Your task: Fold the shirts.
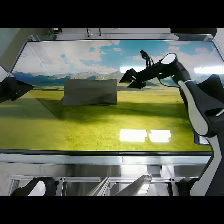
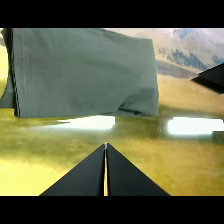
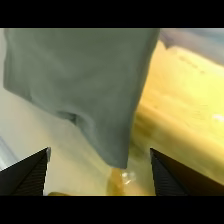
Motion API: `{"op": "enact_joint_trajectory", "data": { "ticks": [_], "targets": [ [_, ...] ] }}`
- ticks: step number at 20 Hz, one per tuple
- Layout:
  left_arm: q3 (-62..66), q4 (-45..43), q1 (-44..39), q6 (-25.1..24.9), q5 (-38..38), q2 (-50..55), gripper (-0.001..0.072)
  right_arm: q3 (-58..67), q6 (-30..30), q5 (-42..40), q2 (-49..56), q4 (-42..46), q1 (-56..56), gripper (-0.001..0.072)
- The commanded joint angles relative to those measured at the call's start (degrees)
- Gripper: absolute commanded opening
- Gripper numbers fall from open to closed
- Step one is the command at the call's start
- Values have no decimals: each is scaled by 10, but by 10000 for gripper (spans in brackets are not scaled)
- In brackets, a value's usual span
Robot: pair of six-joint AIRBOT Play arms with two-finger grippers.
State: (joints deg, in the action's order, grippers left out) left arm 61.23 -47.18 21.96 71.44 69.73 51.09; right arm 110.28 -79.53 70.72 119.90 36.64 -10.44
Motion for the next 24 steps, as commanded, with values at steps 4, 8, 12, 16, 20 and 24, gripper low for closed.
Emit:
{"op": "enact_joint_trajectory", "data": {
  "ticks": [4,8,12,16,20,24],
  "targets": [
    [-6,8,2,-22,-48,-3,31,-2,-9,-38,72,-68,-26,714],
    [-6,8,2,-38,-76,-3,31,0,-9,-80,73,-69,-55,713],
    [-6,8,2,-53,-88,-3,31,0,-17,-123,76,-69,-77,708],
    [-6,8,1,-57,-89,-3,31,0,-17,-142,79,-70,-96,490],
    [-6,9,1,-57,-89,-3,31,22,-16,-134,77,-75,-106,71],
    [-6,9,1,-56,-87,-3,31,59,-40,-129,35,-68,-91,13]
  ]
}}
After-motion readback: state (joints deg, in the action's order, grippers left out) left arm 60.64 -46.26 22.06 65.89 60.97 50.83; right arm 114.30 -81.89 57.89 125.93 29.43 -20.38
